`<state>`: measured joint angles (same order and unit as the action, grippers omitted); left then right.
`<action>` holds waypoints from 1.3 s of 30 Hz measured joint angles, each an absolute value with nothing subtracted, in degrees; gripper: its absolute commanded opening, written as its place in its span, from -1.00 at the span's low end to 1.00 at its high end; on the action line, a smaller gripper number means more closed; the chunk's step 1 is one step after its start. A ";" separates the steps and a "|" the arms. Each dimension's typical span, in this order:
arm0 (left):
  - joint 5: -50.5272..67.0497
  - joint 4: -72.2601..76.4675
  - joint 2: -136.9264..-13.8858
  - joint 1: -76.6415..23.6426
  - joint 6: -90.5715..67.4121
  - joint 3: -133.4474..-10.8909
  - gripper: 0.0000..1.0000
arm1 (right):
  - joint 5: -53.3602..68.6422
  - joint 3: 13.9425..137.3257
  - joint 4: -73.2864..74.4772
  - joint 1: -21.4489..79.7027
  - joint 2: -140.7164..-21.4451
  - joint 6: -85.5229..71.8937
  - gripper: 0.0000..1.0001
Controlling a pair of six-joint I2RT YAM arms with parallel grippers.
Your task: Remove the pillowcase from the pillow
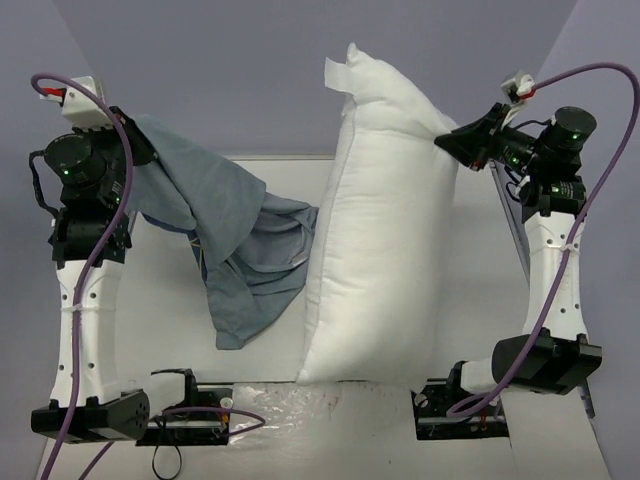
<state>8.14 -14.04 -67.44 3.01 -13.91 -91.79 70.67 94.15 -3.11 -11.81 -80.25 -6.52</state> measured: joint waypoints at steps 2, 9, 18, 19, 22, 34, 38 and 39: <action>10.66 -11.64 -65.69 2.90 -14.85 -88.16 -0.95 | 69.58 89.54 -0.47 -11.53 -79.11 -1.83 -1.00; 17.72 -9.45 -66.67 0.54 -17.39 -79.90 -0.95 | 59.55 80.25 15.09 -10.15 -78.87 14.74 -1.00; 29.82 -0.97 -75.50 -7.75 -23.38 -80.14 -0.95 | 45.65 78.50 15.97 -6.55 -80.79 23.05 -1.00; 30.94 -0.32 -76.27 -8.88 -24.14 -80.01 -0.95 | 44.49 78.85 15.86 -6.13 -81.62 22.96 -1.00; 33.91 1.89 -76.99 -11.97 -26.11 -78.32 -0.95 | 41.12 80.84 15.31 -5.41 -84.95 21.50 -1.00; 34.39 1.67 -72.23 -14.17 -27.51 -62.33 -0.95 | 36.42 94.30 12.19 -4.91 -95.74 17.67 -1.00; 32.99 -0.23 -71.66 -14.20 -26.81 -61.10 -0.95 | 35.77 94.11 11.40 -4.36 -97.65 17.41 -0.80; 32.73 -0.51 -71.66 -14.24 -26.50 -61.10 -0.95 | 35.79 93.93 11.33 -4.14 -98.00 17.19 -0.63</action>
<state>32.73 -0.51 -71.66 -14.24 -26.50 -61.10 35.79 93.93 11.33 -4.14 -98.00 17.19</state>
